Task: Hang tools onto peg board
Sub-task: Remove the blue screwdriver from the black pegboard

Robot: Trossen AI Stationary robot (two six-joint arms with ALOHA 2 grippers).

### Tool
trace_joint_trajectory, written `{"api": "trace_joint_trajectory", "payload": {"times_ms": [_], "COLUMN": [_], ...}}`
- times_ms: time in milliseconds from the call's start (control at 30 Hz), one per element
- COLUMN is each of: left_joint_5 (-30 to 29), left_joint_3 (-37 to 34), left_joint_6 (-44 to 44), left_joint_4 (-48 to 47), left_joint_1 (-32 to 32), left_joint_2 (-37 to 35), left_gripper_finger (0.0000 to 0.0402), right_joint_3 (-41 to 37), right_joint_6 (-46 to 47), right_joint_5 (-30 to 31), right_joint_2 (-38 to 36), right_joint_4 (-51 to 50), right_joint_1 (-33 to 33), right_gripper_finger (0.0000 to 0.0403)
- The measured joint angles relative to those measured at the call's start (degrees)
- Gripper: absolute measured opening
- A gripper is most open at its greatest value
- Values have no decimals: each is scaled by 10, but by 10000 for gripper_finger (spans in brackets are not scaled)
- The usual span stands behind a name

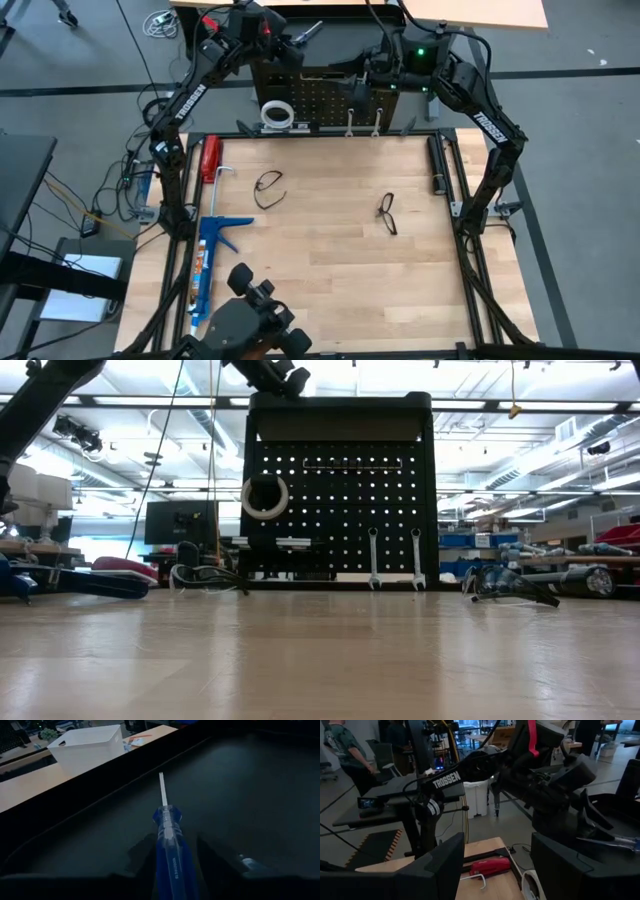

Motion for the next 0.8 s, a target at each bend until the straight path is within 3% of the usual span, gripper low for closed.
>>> {"api": "trace_joint_trajectory", "payload": {"times_ms": [267,800], "left_joint_5": [25,7], "left_joint_3": [1,-5], "left_joint_6": [-13,-60], "left_joint_4": [-10,-6], "left_joint_1": [1,0], "left_joint_2": [1,-38], "left_gripper_finger": [12,1], "right_joint_3": [0,0], "right_joint_6": [0,-2], "right_joint_5": [0,2], "right_joint_2": [0,0], "right_joint_4": [0,5], "right_joint_1": [0,-1], "right_gripper_finger": [230,230]}}
